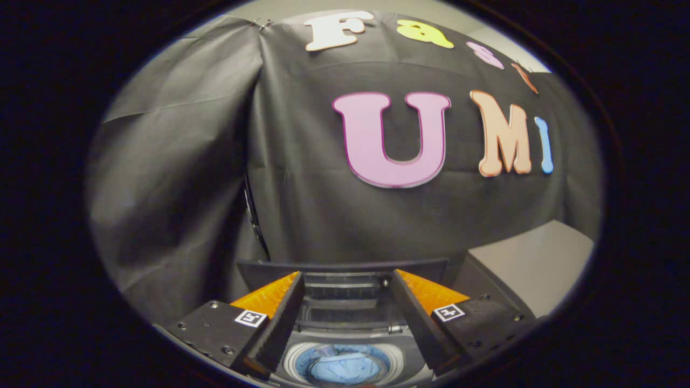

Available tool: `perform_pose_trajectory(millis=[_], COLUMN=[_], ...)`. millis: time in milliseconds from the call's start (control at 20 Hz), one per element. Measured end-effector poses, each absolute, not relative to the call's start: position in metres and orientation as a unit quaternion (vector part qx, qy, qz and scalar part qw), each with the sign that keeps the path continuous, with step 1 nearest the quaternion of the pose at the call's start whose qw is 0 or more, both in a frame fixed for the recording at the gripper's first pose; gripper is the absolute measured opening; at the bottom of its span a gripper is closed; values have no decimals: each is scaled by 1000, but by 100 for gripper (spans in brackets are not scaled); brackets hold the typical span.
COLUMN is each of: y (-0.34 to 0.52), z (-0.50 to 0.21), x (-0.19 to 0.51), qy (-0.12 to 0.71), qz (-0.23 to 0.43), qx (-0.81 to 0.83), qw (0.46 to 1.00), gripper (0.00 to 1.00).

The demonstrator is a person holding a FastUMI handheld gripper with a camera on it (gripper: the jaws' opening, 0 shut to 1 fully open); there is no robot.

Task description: Put the clothes into the washing machine and then close the washing machine lid.

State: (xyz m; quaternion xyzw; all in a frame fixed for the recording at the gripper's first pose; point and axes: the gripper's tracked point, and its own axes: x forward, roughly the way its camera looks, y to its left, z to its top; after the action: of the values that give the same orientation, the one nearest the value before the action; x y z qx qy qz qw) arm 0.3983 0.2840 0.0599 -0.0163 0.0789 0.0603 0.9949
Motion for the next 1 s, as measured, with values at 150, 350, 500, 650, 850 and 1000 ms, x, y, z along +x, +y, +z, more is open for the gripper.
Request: perform_pose_trajectory(millis=[150, 350, 500, 650, 850, 1000], y=[302, 312, 320, 312, 306, 308], z=[73, 66, 53, 40, -1, 7], x=[426, 464, 487, 501, 503, 496], qy=[31, 17, 19, 21, 61, 22], qz=[77, 62, 59, 37, 31, 37], qx=[-22, -36, -19, -22, -10, -17], qw=[996, 997, 998, 999, 998, 999], gripper=[96, 97, 97, 97, 97, 97])
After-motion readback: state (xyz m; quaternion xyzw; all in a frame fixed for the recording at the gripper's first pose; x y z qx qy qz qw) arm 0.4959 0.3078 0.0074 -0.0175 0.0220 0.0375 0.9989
